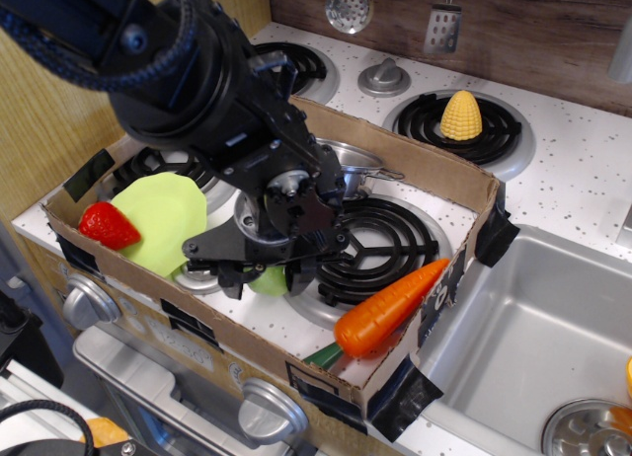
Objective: Take broccoli out of pan
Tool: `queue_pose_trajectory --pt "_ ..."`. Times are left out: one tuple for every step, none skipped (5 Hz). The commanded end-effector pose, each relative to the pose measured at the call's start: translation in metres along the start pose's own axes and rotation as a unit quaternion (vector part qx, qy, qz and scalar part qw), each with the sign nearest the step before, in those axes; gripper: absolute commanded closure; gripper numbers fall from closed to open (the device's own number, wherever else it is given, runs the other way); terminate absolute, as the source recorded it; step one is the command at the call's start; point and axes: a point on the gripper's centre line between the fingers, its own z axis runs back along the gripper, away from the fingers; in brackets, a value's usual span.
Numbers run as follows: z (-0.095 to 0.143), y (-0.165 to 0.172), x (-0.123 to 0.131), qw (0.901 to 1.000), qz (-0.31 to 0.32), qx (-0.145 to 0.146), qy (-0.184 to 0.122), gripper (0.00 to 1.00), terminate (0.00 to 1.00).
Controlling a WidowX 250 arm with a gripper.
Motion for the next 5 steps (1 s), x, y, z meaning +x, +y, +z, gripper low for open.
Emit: queue_pose_trajectory --pt "0.018 -0.008 0.026 0.9992 -0.036 0.010 -0.012 0.00 0.00" --pt "0.032 -0.011 0.036 0.9986 -0.046 0.023 -0.012 0.00 0.00" --pt "0.052 -0.012 0.054 0.9968 -0.068 0.039 -0.016 0.00 0.00" --pt "0.062 -0.013 0.066 0.9953 -0.085 0.041 -0.023 0.00 0.00" --pt "0.067 -0.016 0.072 0.9939 -0.098 0.038 -0.033 0.00 1.00"
